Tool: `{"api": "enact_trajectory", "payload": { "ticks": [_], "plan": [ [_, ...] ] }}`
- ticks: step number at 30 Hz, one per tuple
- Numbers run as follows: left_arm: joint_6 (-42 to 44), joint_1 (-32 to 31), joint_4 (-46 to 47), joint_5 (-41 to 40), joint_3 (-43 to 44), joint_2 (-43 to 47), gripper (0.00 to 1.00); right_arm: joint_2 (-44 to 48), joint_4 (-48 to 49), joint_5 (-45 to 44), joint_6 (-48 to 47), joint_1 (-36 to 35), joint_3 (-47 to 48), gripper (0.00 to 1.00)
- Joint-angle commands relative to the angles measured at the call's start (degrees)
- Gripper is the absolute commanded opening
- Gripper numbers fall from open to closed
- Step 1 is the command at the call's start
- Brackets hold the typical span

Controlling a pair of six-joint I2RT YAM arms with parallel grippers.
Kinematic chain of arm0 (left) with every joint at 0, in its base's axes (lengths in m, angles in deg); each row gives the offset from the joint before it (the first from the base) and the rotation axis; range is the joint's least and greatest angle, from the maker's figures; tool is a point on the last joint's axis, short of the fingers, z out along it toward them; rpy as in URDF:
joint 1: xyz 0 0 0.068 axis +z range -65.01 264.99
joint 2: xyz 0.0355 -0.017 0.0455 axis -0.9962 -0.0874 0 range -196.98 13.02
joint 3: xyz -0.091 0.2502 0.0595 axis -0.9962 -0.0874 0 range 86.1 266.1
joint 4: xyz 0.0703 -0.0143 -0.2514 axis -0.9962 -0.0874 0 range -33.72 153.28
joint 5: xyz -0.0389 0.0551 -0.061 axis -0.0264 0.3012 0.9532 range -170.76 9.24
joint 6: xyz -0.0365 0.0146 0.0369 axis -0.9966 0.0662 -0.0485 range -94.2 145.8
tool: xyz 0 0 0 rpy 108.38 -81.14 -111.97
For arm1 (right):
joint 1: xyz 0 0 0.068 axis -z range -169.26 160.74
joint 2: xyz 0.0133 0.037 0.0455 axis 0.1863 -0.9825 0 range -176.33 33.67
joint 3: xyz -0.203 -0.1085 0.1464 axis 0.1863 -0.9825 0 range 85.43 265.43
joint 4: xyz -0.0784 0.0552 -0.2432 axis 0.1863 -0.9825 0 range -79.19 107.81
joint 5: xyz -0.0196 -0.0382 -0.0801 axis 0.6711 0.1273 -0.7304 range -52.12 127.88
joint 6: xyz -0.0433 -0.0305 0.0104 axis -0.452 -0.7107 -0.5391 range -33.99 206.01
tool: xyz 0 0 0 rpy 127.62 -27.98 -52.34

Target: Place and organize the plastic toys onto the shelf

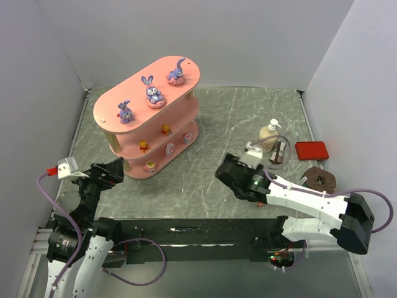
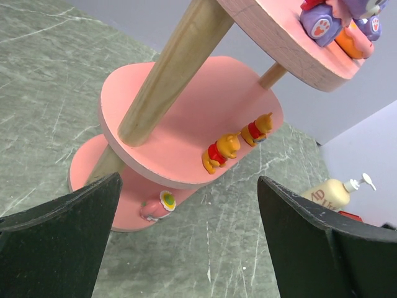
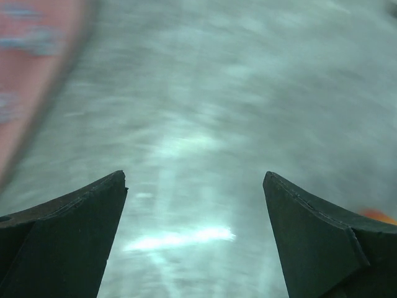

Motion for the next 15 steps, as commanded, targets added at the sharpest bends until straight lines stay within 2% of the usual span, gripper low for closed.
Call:
{"api": "enact_trajectory", "payload": {
  "ticks": [1,7,15],
  "plan": [
    [0.44,0.38,1.6,1.18,1.04,0.79,0.96,4.39,-22.06,-5.76,23.85,1.2,-3.43,0.98],
    [0.61,0.29,1.69,1.53,1.04,1.06,0.96,7.81,-29.37,-2.86,34.85,4.53,-9.84,0.97],
    [0.79,0.38,1.78,1.62,1.04,0.71,0.96,14.67,-24.11,-0.4,30.99,9.98,-17.14,0.96]
  ]
}}
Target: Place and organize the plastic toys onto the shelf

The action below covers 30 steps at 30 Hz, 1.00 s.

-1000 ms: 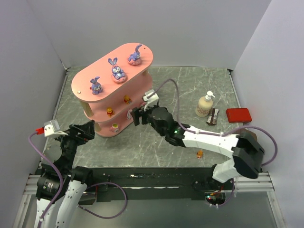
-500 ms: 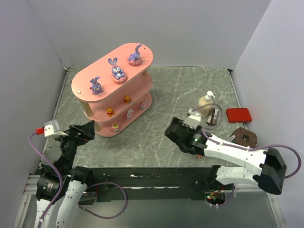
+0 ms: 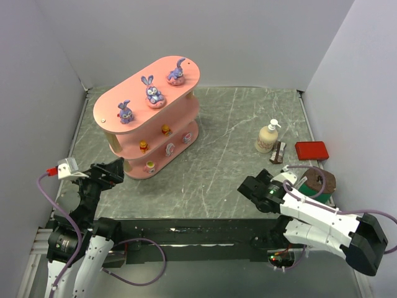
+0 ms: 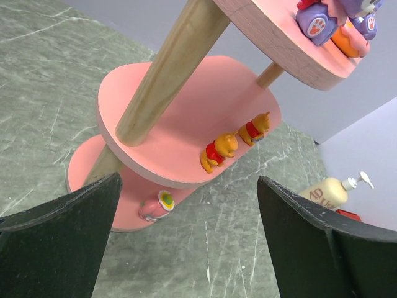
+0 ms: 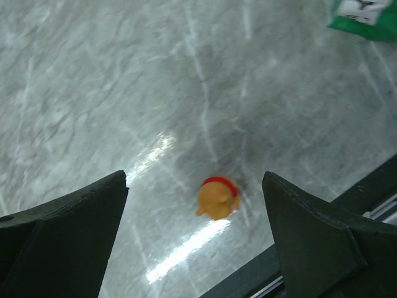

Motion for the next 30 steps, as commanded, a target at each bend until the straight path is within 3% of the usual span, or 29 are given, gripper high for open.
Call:
{"api": "enact_trajectory", "payload": {
  "ticks": [1,13,26,30],
  "plan": [
    [0.64,0.38,1.74,1.08,1.04,0.42,0.96,2.67,1.92,0.62,0.37,2.6,-2.11,0.96],
    [0.64,0.38,1.65,1.08,1.04,0.07,0.96,1.97,11.69,5.38,-4.03,3.75,-6.94,0.9],
    [0.81,0.38,1.74,1.17,1.04,-0.28,0.96,0.66,16.87,7.75,-4.29,3.75,-9.93,0.6],
    [0.72,0.38,1.74,1.08,1.04,-0.11,0.96,-1.19,19.77,7.75,-6.31,3.83,-9.67,0.41]
  ]
}}
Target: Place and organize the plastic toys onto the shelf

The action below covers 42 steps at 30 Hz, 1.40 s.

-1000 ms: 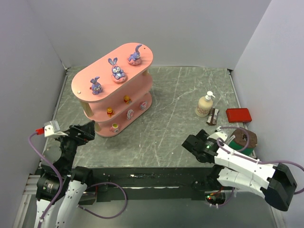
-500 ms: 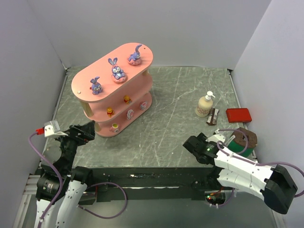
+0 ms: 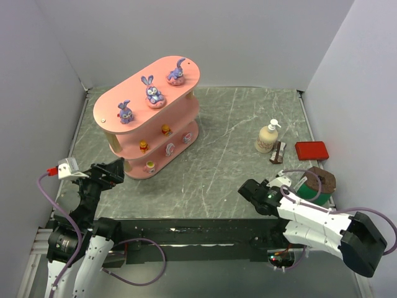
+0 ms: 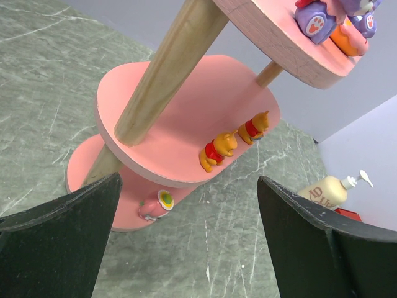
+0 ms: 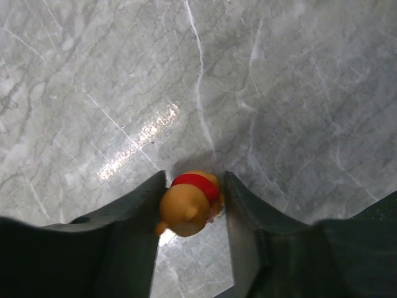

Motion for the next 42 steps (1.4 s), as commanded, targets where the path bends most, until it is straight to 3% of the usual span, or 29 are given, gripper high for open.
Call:
{"api": "enact_trajectory", "payload": {
  "ticks": [1,2,3,8,10,22,33,34,35,38,42],
  "plan": [
    [0.55,0.38,1.65,0.75,1.02,-0.11,0.96,-2.13,5.79,0.01,-2.73,0.29,0.05,0.37],
    [0.55,0.38,1.74,0.75,1.02,-0.19,0.96,-2.57,7.71,0.19,-3.79,0.38,0.23,0.32],
    [0.55,0.38,1.74,0.75,1.02,-0.19,0.96,-3.1,8.69,0.19,-4.49,0.29,0.41,0.21],
    [0.55,0.38,1.74,0.75,1.02,-0.19,0.96,-8.1,21.76,2.64,-20.65,-0.23,3.39,0.0],
    [0.55,0.38,1.74,0.75,1.02,-0.19,0.96,-11.95,24.86,5.02,-26.87,-0.76,6.71,0.0],
    [0.29,0.38,1.47,0.05,1.11,-0.46,0.96,-42.54,28.98,12.56,-43.96,-11.22,35.11,0.0],
    [0.2,0.47,1.39,-0.22,1.11,-0.72,0.96,-50.47,28.83,16.1,-46.34,-12.1,39.34,0.0],
    [0.2,0.47,1.38,-0.22,1.11,-0.81,0.96,-50.47,28.65,16.18,-46.25,-12.1,39.34,0.03],
    [0.2,0.47,1.38,-0.22,1.11,-0.9,0.96,-50.39,28.73,16.27,-46.34,-12.1,39.26,0.2],
    [0.11,0.47,1.38,-0.22,1.11,-1.07,0.96,-49.16,30.23,16.19,-46.6,-12.71,38.12,0.44],
    [0.2,0.47,1.3,-0.13,1.19,-1.34,0.96,-47.67,31.28,15.57,-48.0,-12.89,37.24,0.66]
  ]
}}
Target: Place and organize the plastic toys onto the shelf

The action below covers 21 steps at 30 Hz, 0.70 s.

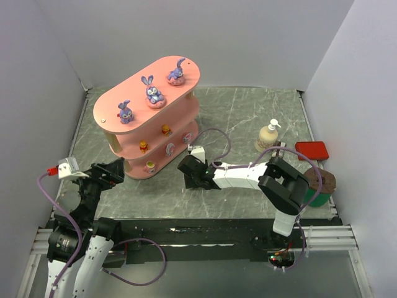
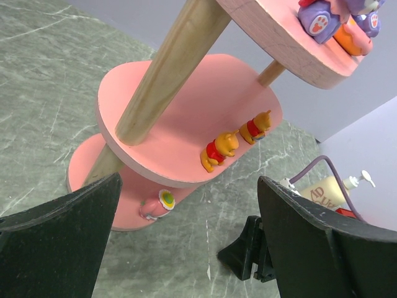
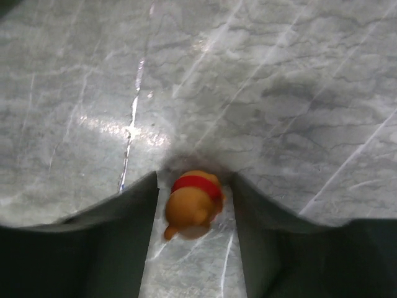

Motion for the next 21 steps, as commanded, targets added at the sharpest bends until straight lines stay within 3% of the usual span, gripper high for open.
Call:
{"api": "enact_trajectory", "payload": {
  "ticks": [1,2,6,13,21],
  "plan": [
    [0.22,0.38,1.32,-0.06,1.19,-1.27,0.96,2.58,2.75,-0.8,-2.56,-0.76,-1.6,0.7],
    [0.13,0.38,1.23,-0.24,1.19,-1.36,0.96,3.2,3.9,-0.89,-3.18,-0.85,-2.22,0.79],
    [0.04,0.38,1.23,-0.33,1.19,-1.27,0.96,7.24,11.72,2.44,-12.02,-0.85,-6.88,0.9],
    [0.04,0.38,1.23,-0.33,1.19,-1.27,0.96,12.52,25.34,10.87,-28.66,0.64,-17.94,0.89],
    [0.22,0.38,1.41,0.02,1.11,-1.27,0.96,12.35,31.15,22.31,-36.66,6.0,-21.56,0.75]
  ]
}}
